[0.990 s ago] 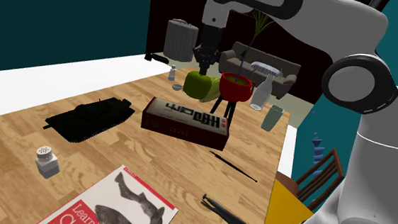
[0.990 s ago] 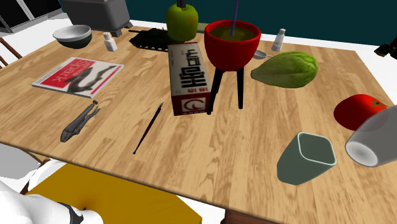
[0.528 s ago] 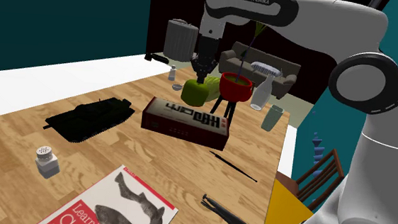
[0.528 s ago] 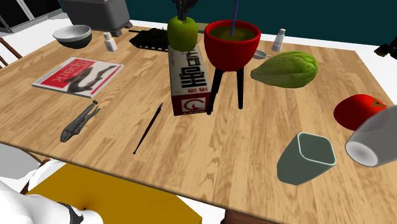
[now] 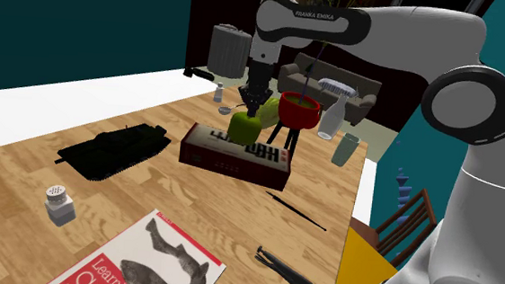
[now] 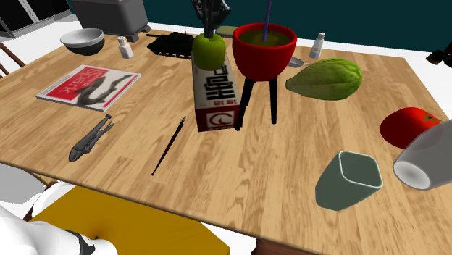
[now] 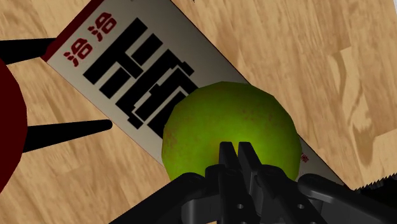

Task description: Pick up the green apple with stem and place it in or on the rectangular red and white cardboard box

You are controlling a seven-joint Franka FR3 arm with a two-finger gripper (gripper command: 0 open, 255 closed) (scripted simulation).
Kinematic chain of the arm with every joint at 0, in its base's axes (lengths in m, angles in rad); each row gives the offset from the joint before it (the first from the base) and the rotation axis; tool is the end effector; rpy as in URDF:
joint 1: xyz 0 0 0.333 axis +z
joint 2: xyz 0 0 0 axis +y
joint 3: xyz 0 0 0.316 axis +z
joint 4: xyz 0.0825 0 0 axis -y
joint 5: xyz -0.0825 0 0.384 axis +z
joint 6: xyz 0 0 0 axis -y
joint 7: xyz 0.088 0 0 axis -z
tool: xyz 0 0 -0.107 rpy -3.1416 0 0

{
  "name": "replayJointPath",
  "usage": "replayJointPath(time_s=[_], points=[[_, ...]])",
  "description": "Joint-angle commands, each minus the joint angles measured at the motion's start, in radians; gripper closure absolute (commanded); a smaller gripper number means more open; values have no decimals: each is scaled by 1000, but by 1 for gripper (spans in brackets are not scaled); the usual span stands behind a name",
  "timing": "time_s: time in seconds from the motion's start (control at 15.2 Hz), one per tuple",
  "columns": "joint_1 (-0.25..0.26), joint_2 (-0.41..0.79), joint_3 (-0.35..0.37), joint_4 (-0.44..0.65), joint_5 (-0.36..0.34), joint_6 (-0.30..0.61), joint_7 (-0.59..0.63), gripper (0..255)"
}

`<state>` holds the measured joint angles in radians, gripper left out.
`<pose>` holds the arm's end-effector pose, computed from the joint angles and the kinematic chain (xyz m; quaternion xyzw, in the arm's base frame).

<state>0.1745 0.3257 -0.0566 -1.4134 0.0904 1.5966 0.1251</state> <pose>0.6374 0.0901 0.5051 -0.9968 0.0071 0.0747 0.0270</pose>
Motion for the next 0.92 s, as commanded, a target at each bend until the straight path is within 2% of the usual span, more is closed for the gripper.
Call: replayJointPath(time_s=[0.0, 0.46, 0.53, 0.86], points=[[1, -2, 0, -28, 0, 27, -1, 255], [1, -2, 0, -28, 0, 27, -1, 255], [1, -2, 0, -28, 0, 27, -1, 0], [1, -2, 0, -28, 0, 27, -1, 0]])
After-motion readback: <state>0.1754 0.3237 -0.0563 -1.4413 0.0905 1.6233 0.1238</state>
